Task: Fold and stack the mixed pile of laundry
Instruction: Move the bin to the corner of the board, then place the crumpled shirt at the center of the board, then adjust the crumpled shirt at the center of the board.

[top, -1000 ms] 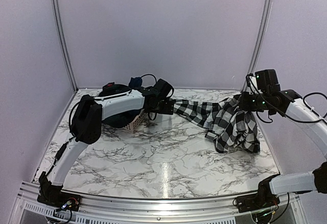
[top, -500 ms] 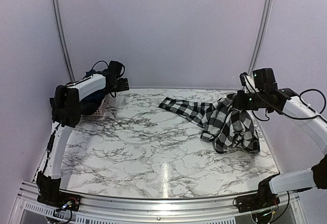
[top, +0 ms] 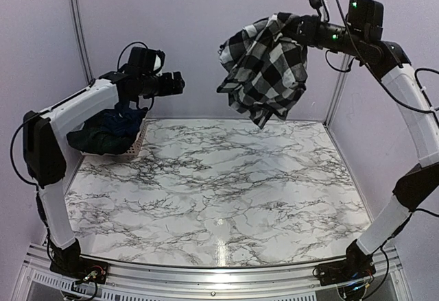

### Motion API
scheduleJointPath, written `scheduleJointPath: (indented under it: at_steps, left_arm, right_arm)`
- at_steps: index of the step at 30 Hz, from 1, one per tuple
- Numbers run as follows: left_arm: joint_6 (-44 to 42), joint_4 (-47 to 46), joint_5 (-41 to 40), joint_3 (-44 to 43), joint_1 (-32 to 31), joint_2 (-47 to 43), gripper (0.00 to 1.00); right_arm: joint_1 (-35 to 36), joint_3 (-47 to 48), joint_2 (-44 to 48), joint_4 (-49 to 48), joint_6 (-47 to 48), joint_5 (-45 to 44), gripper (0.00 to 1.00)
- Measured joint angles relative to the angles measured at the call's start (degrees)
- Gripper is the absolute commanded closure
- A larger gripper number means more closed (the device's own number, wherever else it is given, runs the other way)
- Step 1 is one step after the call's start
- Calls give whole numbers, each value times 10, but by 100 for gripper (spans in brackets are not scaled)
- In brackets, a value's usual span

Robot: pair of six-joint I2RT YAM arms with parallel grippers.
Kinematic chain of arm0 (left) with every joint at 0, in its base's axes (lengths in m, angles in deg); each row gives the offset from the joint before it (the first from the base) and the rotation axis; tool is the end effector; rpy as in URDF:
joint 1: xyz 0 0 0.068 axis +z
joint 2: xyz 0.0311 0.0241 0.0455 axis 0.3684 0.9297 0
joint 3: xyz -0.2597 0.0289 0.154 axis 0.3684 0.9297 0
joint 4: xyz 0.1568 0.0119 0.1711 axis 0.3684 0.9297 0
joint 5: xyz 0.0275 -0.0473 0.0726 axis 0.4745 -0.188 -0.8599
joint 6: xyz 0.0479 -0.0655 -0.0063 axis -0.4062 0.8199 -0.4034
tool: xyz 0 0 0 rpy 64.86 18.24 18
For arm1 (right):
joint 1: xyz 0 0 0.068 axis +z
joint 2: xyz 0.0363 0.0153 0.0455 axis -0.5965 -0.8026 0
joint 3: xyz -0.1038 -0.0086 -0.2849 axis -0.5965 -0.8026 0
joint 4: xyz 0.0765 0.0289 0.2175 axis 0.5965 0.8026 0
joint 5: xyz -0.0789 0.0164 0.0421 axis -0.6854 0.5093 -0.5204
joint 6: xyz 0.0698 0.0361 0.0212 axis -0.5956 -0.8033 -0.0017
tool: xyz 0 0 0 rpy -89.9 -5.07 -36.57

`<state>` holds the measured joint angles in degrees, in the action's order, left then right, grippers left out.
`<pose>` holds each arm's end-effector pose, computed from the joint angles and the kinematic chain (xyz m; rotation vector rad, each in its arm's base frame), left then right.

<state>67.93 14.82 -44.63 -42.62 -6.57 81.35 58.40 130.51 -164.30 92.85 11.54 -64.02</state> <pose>0.4311 -0.2214 0.3749 0.0992 1.9868 -0.4069 0.2790 0.1447 0.5525 -0.4565 1.6644 0.8511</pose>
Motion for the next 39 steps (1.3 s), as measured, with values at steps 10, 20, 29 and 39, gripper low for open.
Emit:
scheduleJointPath:
  at_steps: [10,20,29,39]
  left_arm:
    - [-22,-23,6,99,23,-155,1]
    - [-81,-5,29,332,-75,-242,1]
    - [-111,7,52,422,-270,-206,1]
    - [-106,50,-5,422,-293,-88,15]
  right_arm:
    - [-76,-141,71,-19,-36,57,2]
    - [-96,-436,127,94,23,-87,12]
    - [-48,-621,218,97,19,-49,16]
    - [3,-726,186,86,12,-91,24]
